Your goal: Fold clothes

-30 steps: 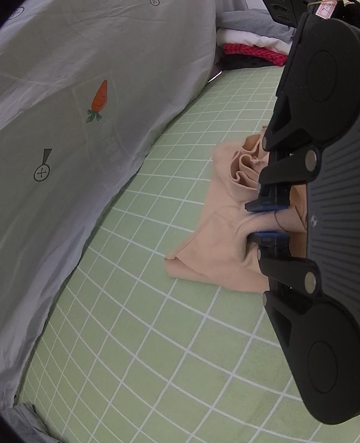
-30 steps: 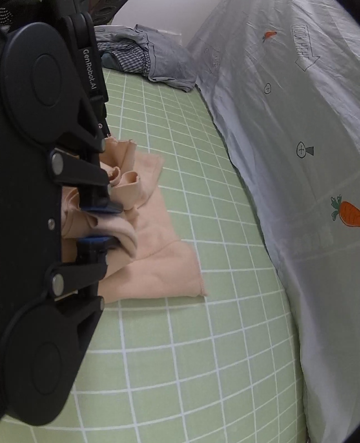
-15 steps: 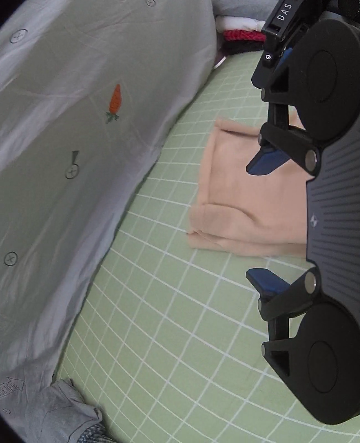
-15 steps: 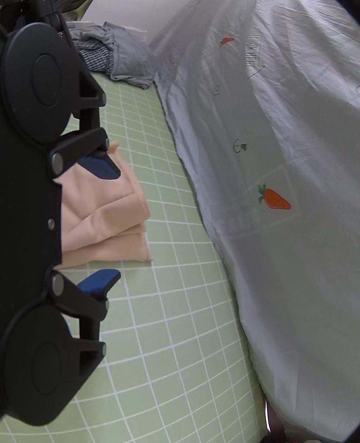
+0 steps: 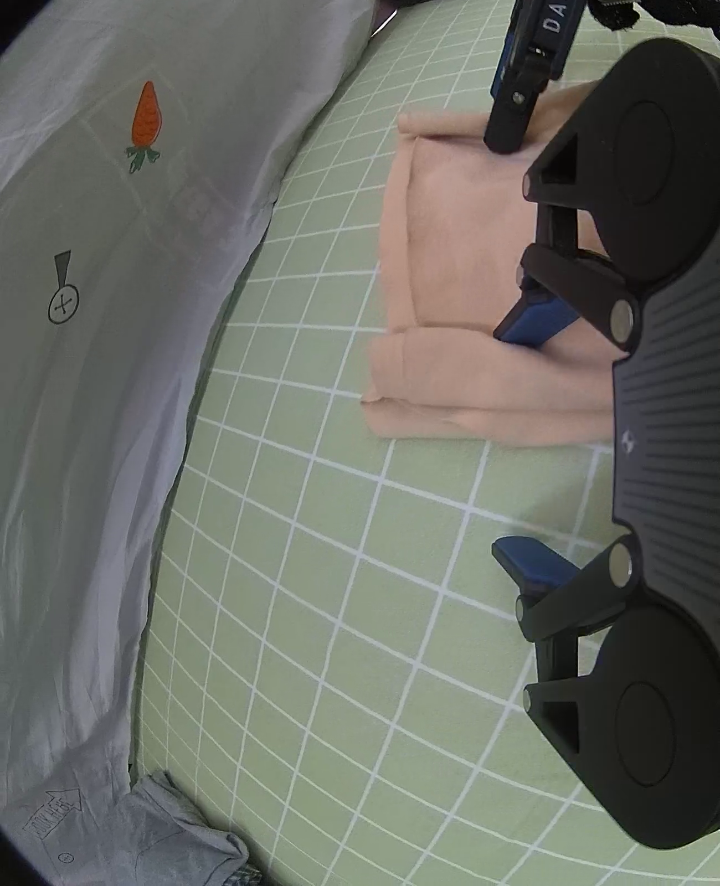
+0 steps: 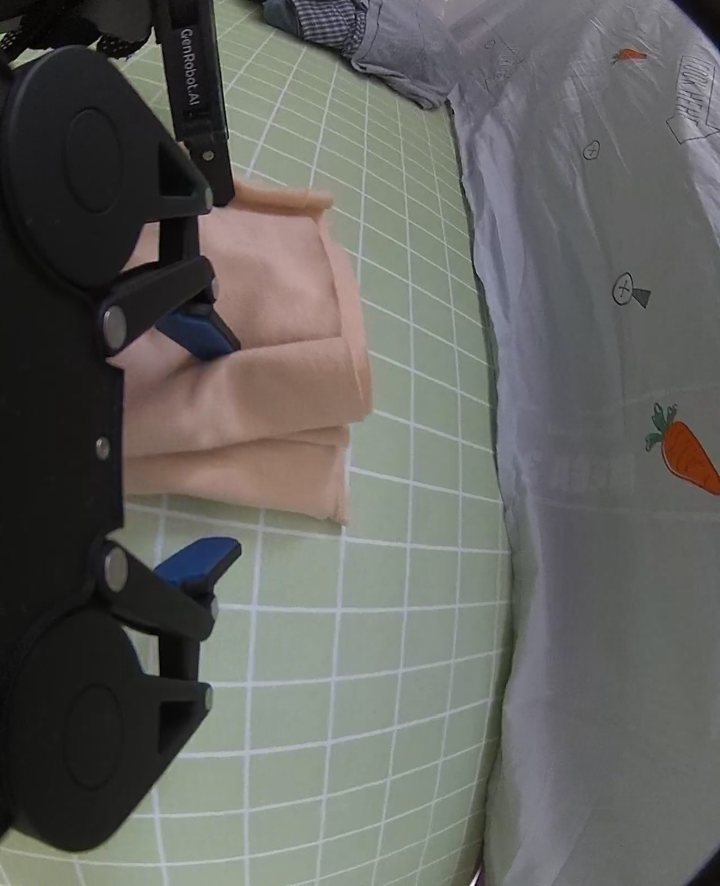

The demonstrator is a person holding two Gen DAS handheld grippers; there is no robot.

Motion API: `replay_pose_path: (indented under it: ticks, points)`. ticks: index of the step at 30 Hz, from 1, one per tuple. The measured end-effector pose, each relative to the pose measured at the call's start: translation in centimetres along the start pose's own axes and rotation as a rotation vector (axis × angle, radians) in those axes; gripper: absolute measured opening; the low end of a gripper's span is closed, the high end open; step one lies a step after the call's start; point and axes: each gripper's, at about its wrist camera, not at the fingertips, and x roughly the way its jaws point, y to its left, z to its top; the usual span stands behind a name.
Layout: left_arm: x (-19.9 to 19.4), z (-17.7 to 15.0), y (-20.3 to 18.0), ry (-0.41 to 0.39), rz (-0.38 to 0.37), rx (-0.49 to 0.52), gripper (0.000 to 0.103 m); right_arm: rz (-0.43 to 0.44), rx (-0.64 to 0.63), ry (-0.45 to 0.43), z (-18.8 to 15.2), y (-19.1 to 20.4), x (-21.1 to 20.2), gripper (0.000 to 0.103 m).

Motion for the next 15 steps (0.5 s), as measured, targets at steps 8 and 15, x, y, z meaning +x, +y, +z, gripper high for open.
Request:
replay_pose_path:
  ticks: [8,15]
  points:
    - [-1.4,1.2,2.7,-0.053,0.009,-0.118,0.075,0.028,0.256,-0.059,0.8,-5.0,-1.0,0.068]
    - [-2.8,-1.3,3.6,0.022,-0.204,-0.218,0.076,0.163,0.332,-0.016,-2.4,-3.6,-2.5,0.073]
